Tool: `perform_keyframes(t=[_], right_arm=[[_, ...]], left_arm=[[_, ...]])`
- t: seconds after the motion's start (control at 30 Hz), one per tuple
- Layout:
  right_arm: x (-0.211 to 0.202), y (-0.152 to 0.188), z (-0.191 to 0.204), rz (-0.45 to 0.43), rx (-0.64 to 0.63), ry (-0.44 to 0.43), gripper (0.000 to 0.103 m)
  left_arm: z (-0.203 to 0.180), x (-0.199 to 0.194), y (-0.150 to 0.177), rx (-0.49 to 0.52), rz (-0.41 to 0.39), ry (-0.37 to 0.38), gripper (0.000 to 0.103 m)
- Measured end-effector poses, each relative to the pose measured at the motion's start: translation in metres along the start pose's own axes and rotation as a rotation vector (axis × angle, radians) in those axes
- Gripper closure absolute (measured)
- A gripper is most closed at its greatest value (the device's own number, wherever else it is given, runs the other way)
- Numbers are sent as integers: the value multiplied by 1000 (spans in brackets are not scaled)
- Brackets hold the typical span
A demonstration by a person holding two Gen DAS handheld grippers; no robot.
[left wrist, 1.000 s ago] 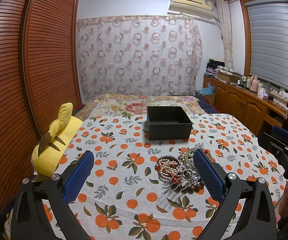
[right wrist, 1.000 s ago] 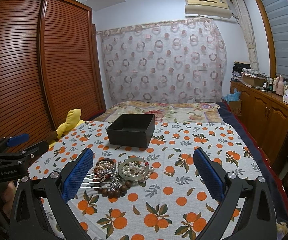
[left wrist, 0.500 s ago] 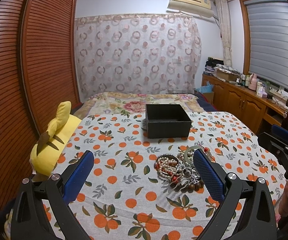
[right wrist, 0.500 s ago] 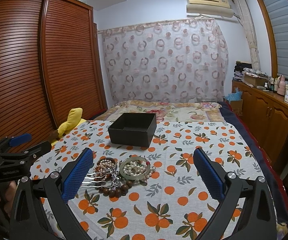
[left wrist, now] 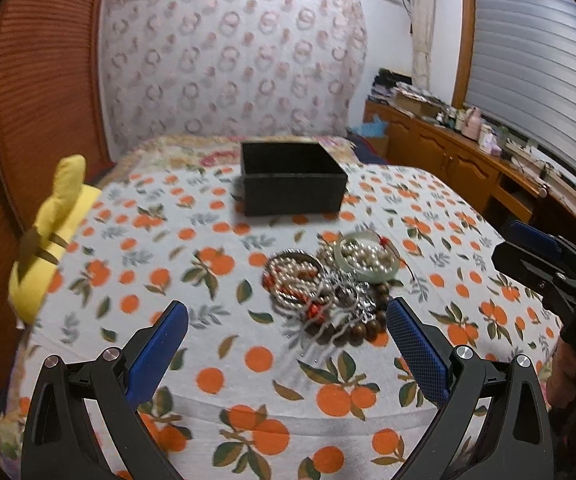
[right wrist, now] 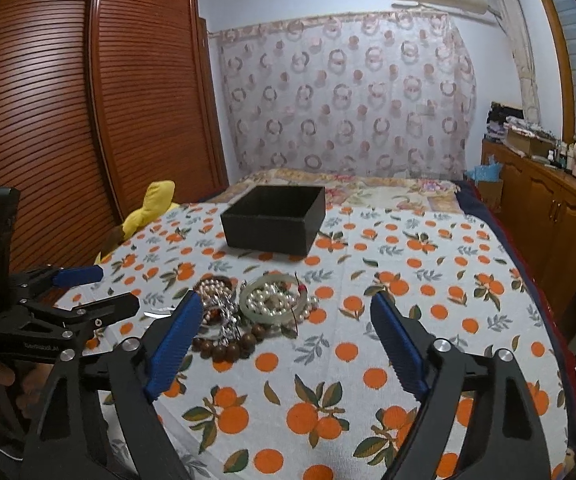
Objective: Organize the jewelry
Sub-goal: 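Grasp the silver hair forks with the left tool while the right tool grasps the jade bangle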
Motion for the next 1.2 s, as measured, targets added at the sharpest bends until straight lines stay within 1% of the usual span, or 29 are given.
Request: perform_keyframes(t=[0.1, 0.23, 0.33, 0.37, 0.43, 0.5, 0.6, 0.67, 0.7, 0.73, 0.77, 0.83, 0.93, 1.03, 1.2], right_arm=[[5, 8, -3, 24, -1, -2, 16], [12, 19, -6, 56, -4, -6, 17], [15, 23, -7, 69, -9, -5, 17], [16, 24, -7, 71, -10, -3, 17], [17, 25, -9, 77, -12, -1, 17], [19, 27, -10, 84, -13, 1, 17], [21, 29, -11, 96, -14, -1, 17], [24, 32, -11, 106, -14, -5, 17], [24, 32, -11, 111, -14, -6, 17], [25, 33, -10, 115, -15, -6, 17], [26, 34, -10, 118, -16, -8, 17], [28, 34, -10, 121, -19, -8, 17], [29, 34, -10, 123, -25, -5, 17], [31, 34, -11, 126, -26, -3, 17], [36, 35, -15, 133, -31, -1, 17]], left_arm=[[-2, 10, 10, -27, 33, 36, 8], [-3, 24, 21, -65, 85, 75, 26], [-4, 34, 28, -107, 124, 108, 34], [-4, 37, 30, -125, 137, 121, 38], [-2, 42, 34, -169, 166, 139, 43], [-1, 47, 36, -202, 180, 150, 43], [-1, 52, 38, -221, 191, 157, 48], [-2, 54, 38, -242, 199, 170, 57], [-2, 55, 38, -253, 202, 173, 59], [-2, 57, 37, -258, 202, 173, 65], [-1, 57, 37, -261, 203, 172, 75], [-1, 55, 35, -273, 191, 182, 83], [-3, 49, 25, -289, 151, 212, 96], [-7, 42, 16, -278, 117, 224, 101], [-8, 33, 1, -261, 76, 228, 102]])
Point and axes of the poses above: each gripper's, at about its wrist camera, not at the fingertips, and x roughly the way its jaws point, z to its left, y to its underside, the point moved 10 cm from there along x, roughly the way its jaws point, and after that the axes turned 12 degrees about -z, right-handed, at the moved point
